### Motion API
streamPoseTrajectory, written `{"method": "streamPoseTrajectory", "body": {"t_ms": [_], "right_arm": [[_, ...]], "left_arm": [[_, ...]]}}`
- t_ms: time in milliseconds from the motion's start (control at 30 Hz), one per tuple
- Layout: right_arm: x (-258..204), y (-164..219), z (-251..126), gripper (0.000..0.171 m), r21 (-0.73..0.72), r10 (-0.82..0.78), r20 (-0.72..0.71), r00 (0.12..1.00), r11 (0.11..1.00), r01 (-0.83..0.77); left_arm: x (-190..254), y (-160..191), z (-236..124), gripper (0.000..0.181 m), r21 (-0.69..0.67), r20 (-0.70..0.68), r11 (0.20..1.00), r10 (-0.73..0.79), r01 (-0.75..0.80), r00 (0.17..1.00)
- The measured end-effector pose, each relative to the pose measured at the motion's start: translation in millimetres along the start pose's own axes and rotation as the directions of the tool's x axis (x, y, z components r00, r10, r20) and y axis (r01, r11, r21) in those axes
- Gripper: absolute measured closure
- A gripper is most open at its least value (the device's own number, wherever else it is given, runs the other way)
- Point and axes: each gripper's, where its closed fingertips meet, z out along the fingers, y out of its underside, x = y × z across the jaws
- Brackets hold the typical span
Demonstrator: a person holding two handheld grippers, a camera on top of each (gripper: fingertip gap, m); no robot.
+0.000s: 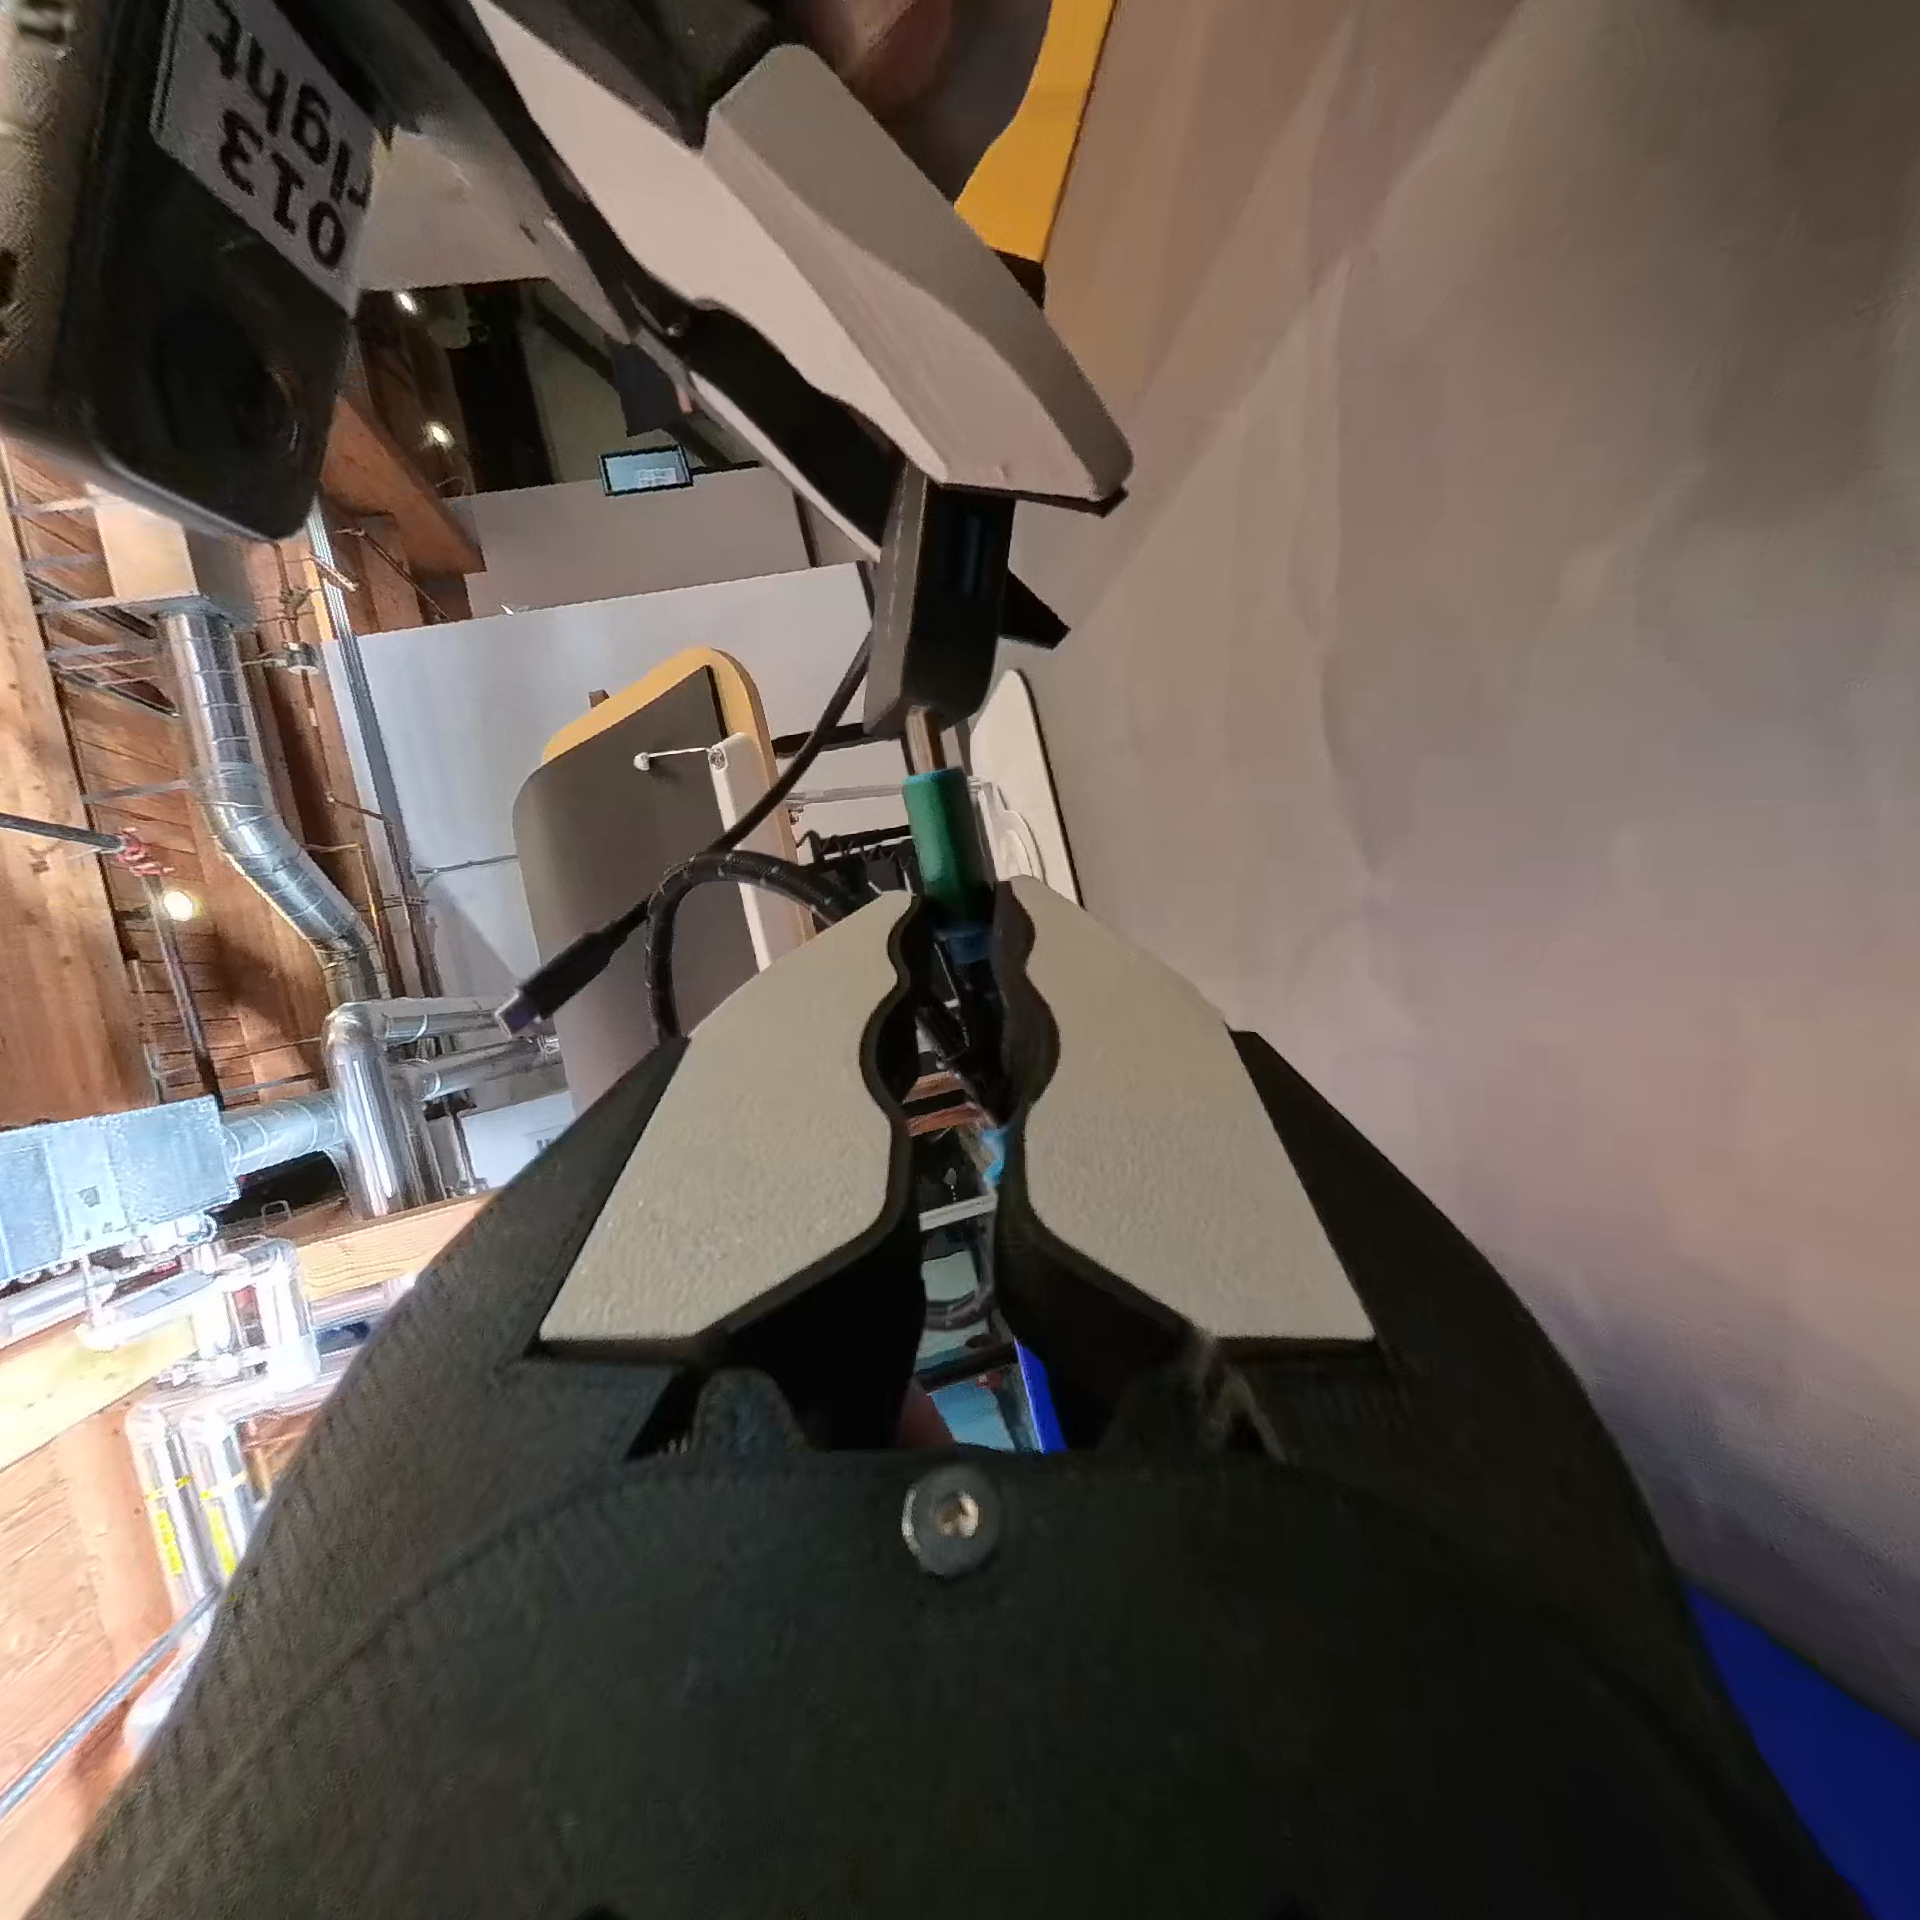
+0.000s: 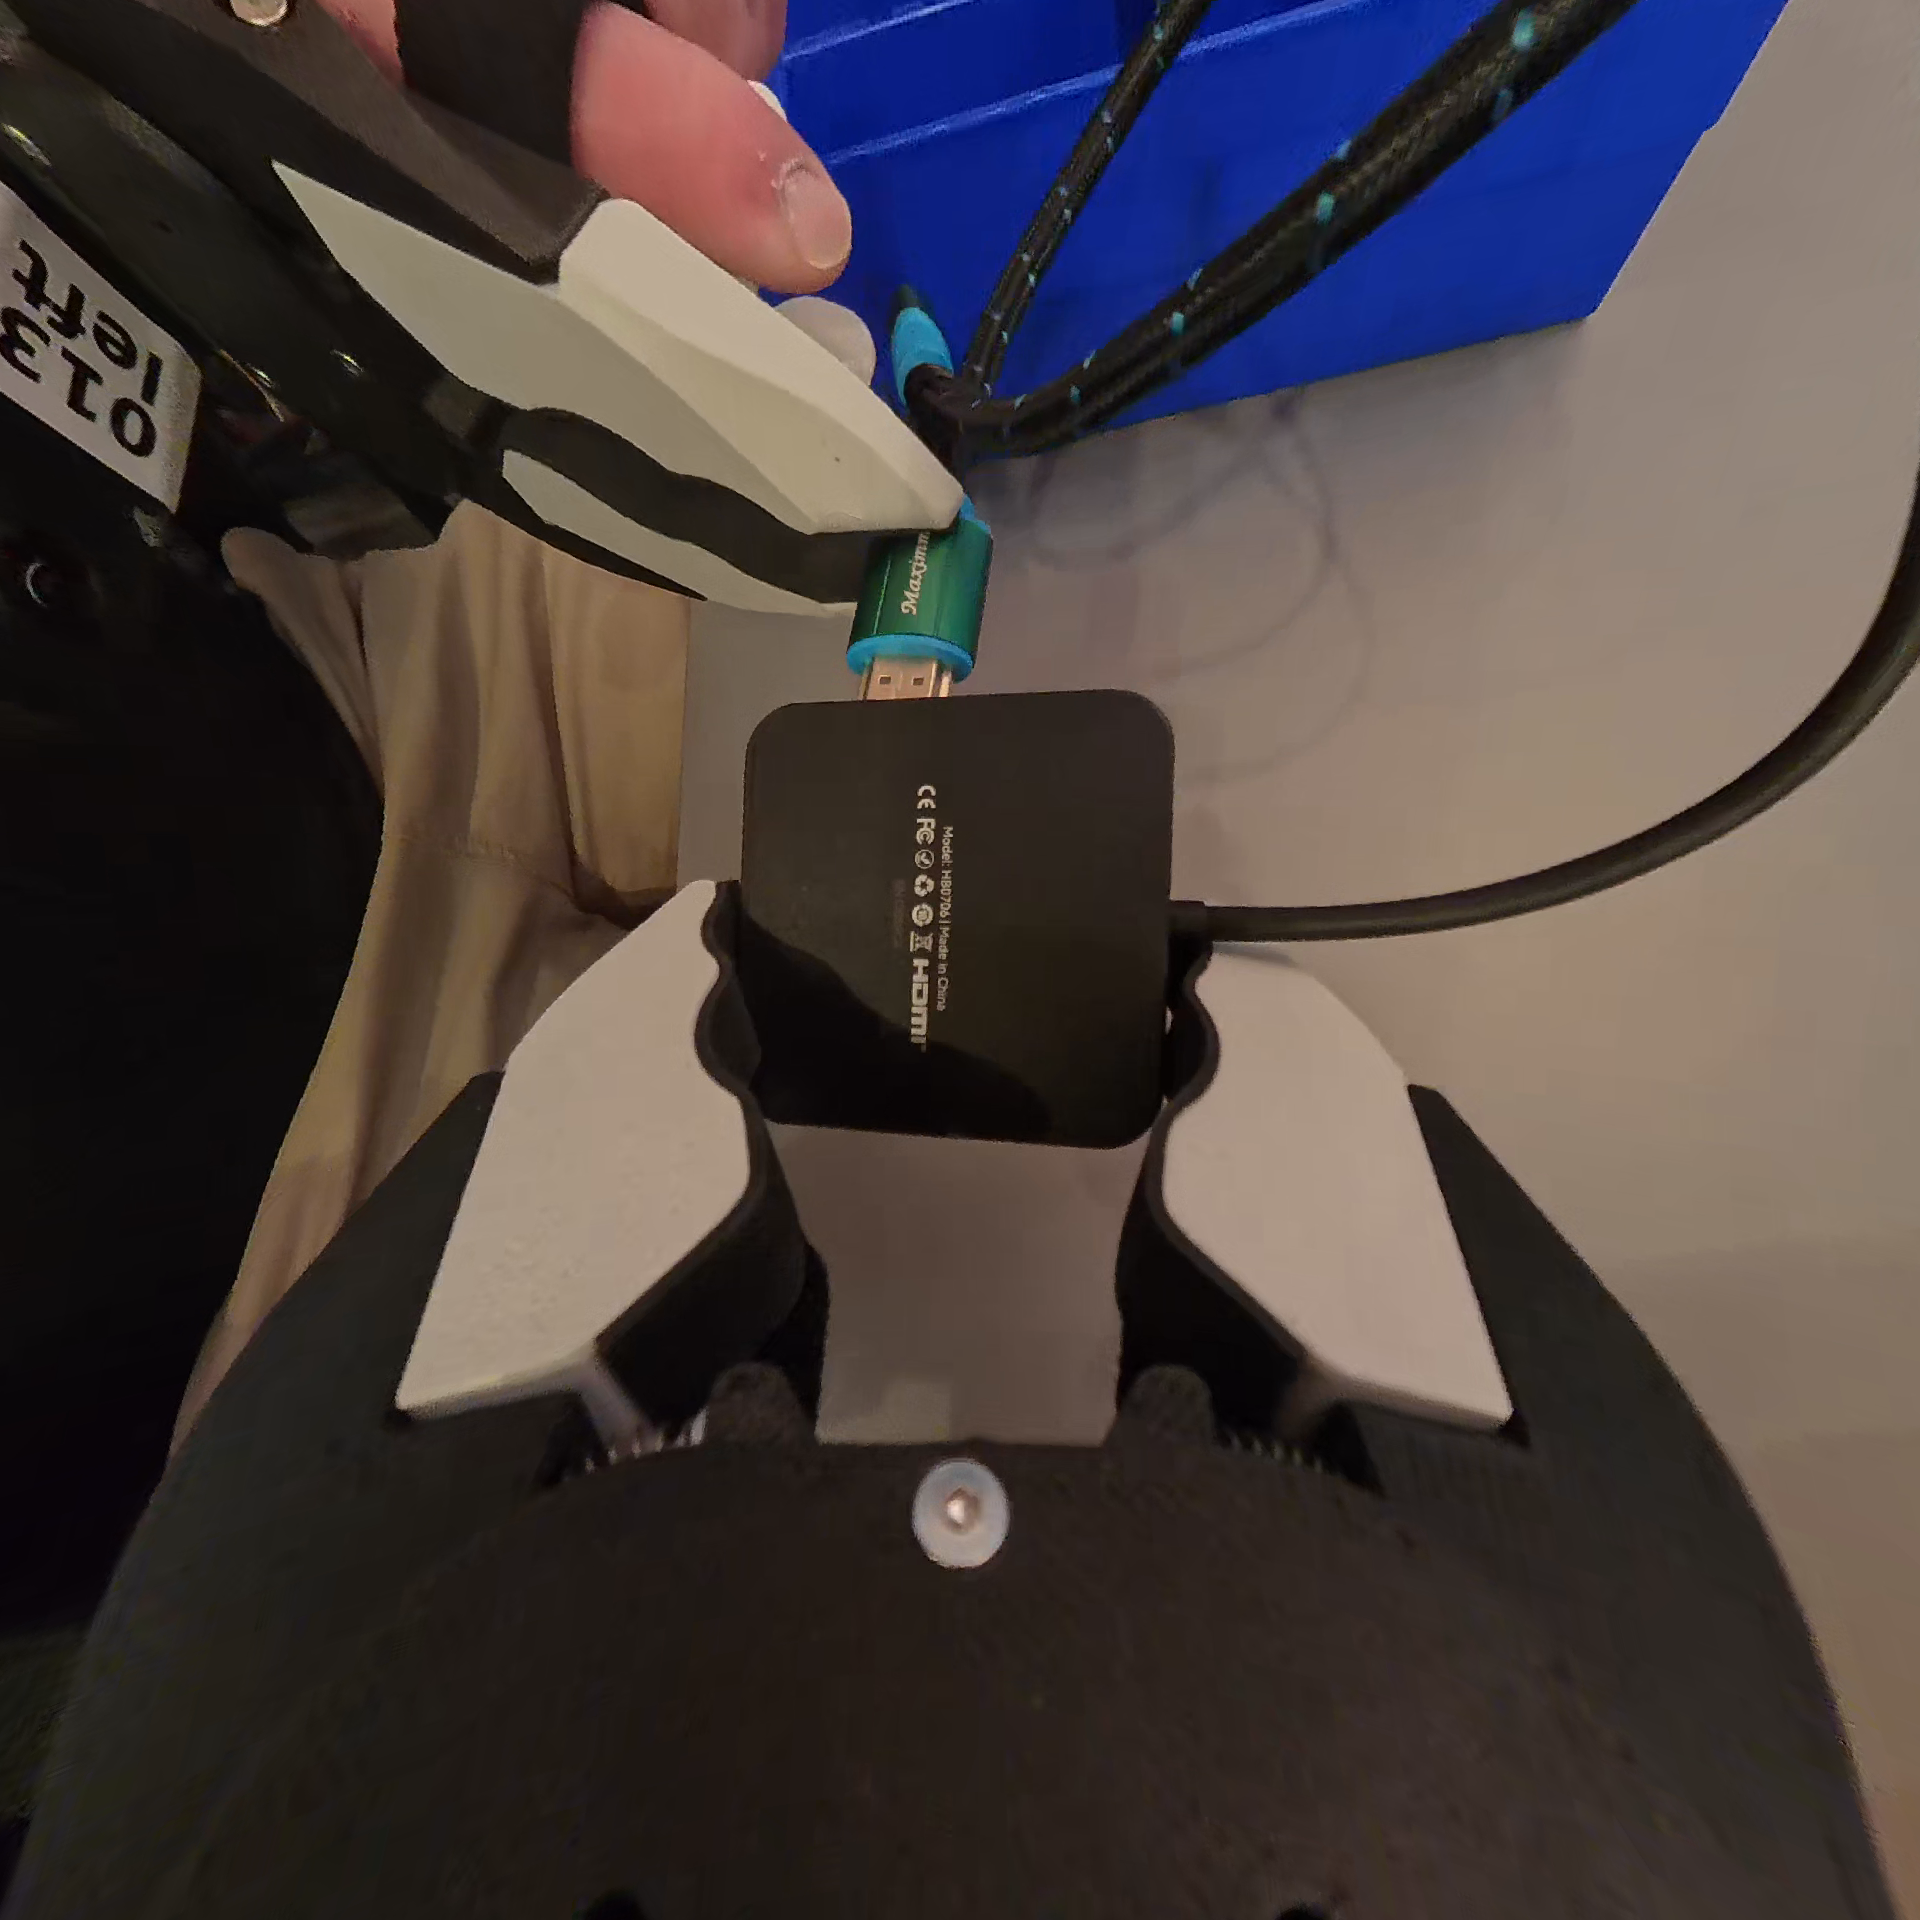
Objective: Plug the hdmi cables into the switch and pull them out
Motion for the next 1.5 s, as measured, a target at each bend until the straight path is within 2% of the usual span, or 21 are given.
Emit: {"method": "streamPoseTrajectory", "body": {"t_ms": [533, 933, 1100, 1433, 1500], "right_arm": [[1, 25, 6, 0.095, -0.231, 0.087, -0.040, 0.995, 0.968, -0.094], [3, 23, 10, 0.096, -0.224, 0.100, -0.055, 0.993, 0.968, -0.110], [3, 23, 19, 0.097, -0.211, 0.126, -0.046, 0.991, 0.968, -0.133], [7, 11, 13, 0.096, -0.171, 0.145, -0.085, 0.986, 0.973, -0.158], [9, 19, 14, 0.096, -0.230, 0.150, -0.106, 0.983, 0.958, -0.171]], "left_arm": [[26, -5, 7, 0.171, -0.034, -0.049, 0.998, 0.059, -0.060, 0.997], [24, 1, 8, 0.172, -0.064, -0.017, 0.998, -0.025, 0.024, 1.000], [9, 4, 8, 0.171, -0.086, 0.044, 0.990, -0.108, 0.111, 0.993], [22, 12, 12, 0.170, -0.106, -0.008, 0.994, -0.038, 0.037, 0.999], [30, 10, 14, 0.170, -0.104, -0.034, 0.994, -0.021, 0.017, 0.999]]}}
